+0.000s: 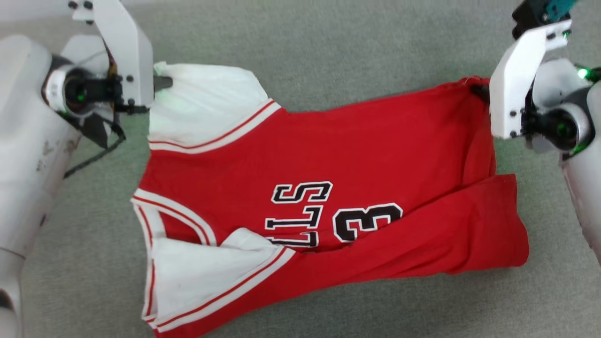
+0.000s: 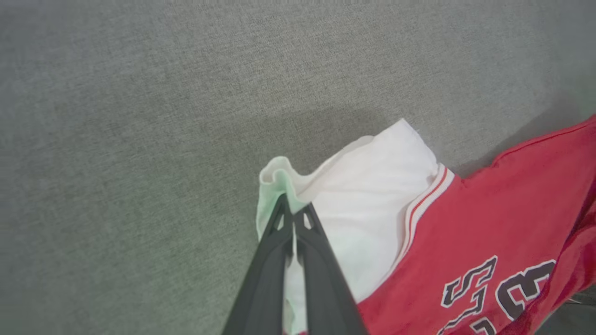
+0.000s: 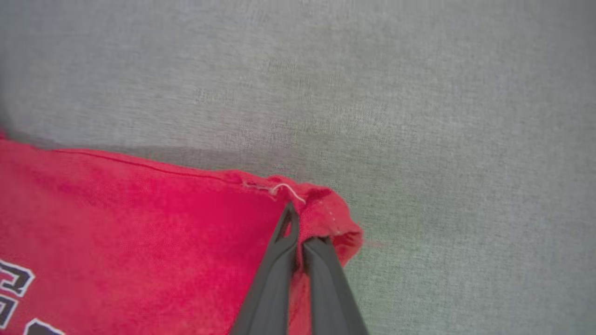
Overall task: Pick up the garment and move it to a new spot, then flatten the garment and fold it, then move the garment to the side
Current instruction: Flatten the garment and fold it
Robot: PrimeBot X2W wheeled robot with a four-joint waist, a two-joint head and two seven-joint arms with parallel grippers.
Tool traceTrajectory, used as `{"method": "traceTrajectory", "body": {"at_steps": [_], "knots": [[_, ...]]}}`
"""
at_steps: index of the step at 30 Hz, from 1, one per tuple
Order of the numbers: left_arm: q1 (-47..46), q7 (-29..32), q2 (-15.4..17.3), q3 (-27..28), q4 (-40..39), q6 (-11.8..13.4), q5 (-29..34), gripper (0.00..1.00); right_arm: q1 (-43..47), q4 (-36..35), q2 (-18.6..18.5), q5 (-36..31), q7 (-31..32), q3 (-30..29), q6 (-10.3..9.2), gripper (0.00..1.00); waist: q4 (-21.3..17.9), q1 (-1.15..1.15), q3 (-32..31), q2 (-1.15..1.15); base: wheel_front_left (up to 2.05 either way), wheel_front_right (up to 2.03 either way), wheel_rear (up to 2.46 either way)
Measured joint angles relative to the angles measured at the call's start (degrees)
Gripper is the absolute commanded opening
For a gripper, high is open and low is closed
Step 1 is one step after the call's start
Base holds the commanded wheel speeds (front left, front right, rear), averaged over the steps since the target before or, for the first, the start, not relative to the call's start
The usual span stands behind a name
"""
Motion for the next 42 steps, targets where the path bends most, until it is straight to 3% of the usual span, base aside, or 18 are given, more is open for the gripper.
{"method": "traceTrajectory", "body": {"at_steps": [6, 13, 17, 23, 27, 33, 42], "knots": [[5.09, -2.23, 0.71, 1.22, -2.79, -1.45, -2.53, 0.00, 5.41, -2.35, -4.04, 3.98, -5.45, 3.57, 0.00, 0.00, 1.70, 0.00, -4.77, 0.00, 0.00, 0.00, 0.00], [14.54, -3.39, 4.02, 3.10, -11.79, -1.05, -6.98, 0.00, 13.16, -3.96, -8.23, 7.55, -8.35, 5.13, 0.00, 0.00, 3.89, 0.00, -11.37, 0.00, 0.00, 0.00, 0.00], [21.73, -3.36, 6.93, 3.56, -20.34, 1.87, -9.26, 0.00, 17.83, -4.77, -9.65, 9.78, -7.59, 5.14, 0.00, 0.00, 5.11, 0.00, -15.04, 0.00, 0.00, 0.00, 0.00], [33.83, -3.66, 11.88, 3.76, -34.21, 8.60, -12.57, 0.00, 22.63, -6.65, -10.72, 11.49, -5.38, 4.81, 0.00, 0.00, 6.80, 0.00, -19.34, 0.00, 0.00, 0.00, 0.00], [39.95, -3.97, 13.56, 3.08, -39.42, 11.78, -13.78, 0.00, 24.45, -7.22, -10.67, 11.90, -2.52, 4.42, 0.00, 0.00, 7.84, 0.00, -20.70, 0.00, 0.00, 0.00, 0.00], [42.39, -3.87, 12.60, 2.12, -38.60, 13.16, -14.78, 0.00, 24.89, -7.48, -9.31, 11.04, 1.98, 4.02, 0.00, 0.00, 8.13, 0.00, -19.93, 0.00, 0.00, 0.00, 0.00], [41.00, -2.13, 8.89, 0.35, -31.48, 12.18, -14.73, 0.00, 24.99, -6.88, -5.64, 9.11, 5.02, 2.67, 0.00, 0.00, 6.77, 0.00, -17.04, 0.00, 0.00, 0.00, 0.00]]}}
